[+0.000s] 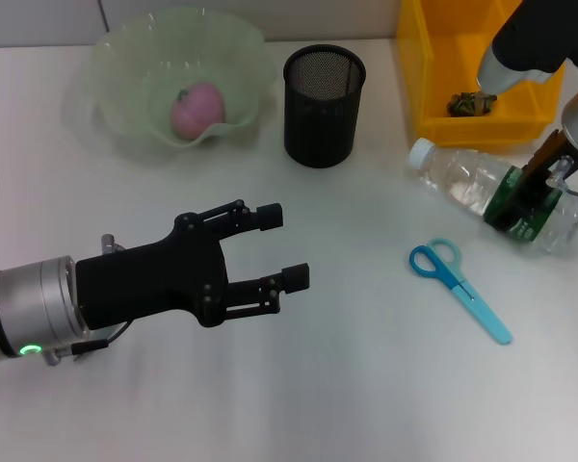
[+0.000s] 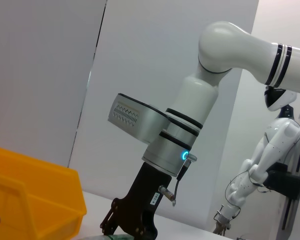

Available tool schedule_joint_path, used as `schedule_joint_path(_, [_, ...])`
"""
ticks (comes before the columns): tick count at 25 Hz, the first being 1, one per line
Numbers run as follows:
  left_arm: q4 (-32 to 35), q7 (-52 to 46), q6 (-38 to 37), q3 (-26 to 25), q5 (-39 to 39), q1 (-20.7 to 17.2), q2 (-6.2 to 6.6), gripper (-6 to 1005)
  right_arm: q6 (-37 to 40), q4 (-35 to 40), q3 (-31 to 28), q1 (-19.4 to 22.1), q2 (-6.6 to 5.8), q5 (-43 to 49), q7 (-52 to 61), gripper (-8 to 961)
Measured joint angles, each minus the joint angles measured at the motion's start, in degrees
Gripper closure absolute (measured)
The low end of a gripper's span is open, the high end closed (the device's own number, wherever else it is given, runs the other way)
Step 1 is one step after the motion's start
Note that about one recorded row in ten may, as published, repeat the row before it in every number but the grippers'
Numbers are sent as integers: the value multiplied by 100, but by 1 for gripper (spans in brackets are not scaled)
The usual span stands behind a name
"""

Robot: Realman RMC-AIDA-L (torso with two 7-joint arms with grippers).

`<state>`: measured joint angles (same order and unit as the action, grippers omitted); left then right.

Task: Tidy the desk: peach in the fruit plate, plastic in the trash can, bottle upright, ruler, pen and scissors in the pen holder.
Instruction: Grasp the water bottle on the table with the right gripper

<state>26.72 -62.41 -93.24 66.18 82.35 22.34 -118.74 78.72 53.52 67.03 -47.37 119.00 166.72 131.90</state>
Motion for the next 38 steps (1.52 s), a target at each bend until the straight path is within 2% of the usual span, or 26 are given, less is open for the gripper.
schedule_joint_path(15, [0, 1, 8, 0, -27, 23, 0, 188, -4, 419, -27, 290, 9, -367, -72, 192])
schedule_joint_path(20, [0, 1, 13, -3, -35, 19, 0, 188, 34, 1001, -27, 621, 8, -823, -168, 196])
schedule_joint_path(23, [0, 1, 15, -15, -35, 16, 0, 188, 79, 1508, -15, 1010, 6, -1316, -274, 198])
schedule_joint_path(32, [0, 1, 21, -40, -35, 62, 0, 188, 79, 1730, -67, 1308, 4, -1855, -559, 206])
schedule_joint_path(35, [0, 1, 40, -29, -35, 83, 0, 188, 75, 1995, -68, 1542, 8, -2280, -804, 209])
schedule_joint_path(36, [0, 1, 41, -30, -35, 85, 0, 188, 49, 2166, -68, 1733, 10, -2609, -949, 210])
schedule_joint_path(38, [0, 1, 42, -38, -35, 86, 0, 188, 0, 2228, -69, 1864, 7, -2845, -1023, 272])
